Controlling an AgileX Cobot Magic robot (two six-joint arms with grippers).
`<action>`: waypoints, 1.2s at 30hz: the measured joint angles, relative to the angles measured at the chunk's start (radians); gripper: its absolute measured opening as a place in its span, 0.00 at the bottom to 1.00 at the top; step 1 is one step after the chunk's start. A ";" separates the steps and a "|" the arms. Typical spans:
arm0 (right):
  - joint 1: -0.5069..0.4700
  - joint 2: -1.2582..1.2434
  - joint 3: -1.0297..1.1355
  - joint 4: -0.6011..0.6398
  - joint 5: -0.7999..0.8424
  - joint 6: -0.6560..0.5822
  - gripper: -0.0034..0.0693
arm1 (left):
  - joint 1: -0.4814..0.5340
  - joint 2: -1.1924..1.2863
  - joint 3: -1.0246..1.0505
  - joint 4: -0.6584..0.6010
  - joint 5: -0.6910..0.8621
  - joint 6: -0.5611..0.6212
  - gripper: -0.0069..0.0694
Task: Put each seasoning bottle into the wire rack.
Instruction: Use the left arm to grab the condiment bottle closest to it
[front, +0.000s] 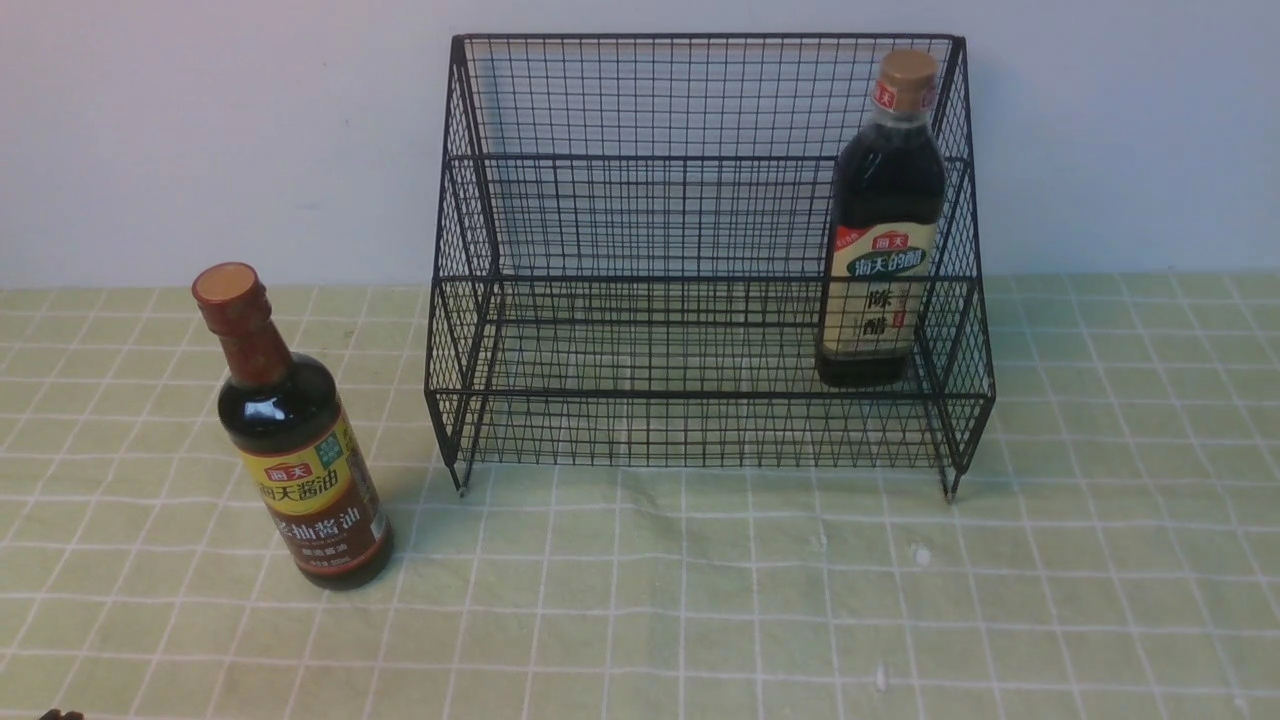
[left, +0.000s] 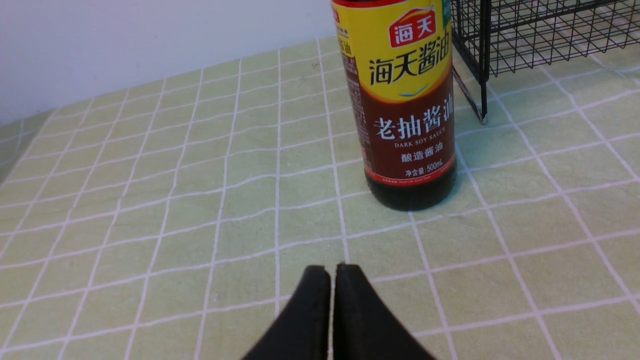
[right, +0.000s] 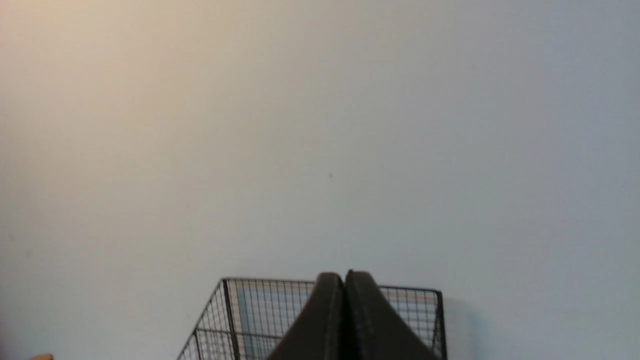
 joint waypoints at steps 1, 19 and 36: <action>0.000 -0.032 0.042 0.006 -0.035 0.000 0.03 | 0.000 0.000 0.000 0.000 0.000 0.000 0.08; -0.149 -0.150 0.598 -0.106 -0.138 0.003 0.03 | 0.000 0.000 0.000 -0.001 0.001 0.000 0.08; -0.332 -0.149 0.730 -0.102 -0.111 0.004 0.03 | 0.000 0.000 0.000 -0.001 0.002 0.000 0.08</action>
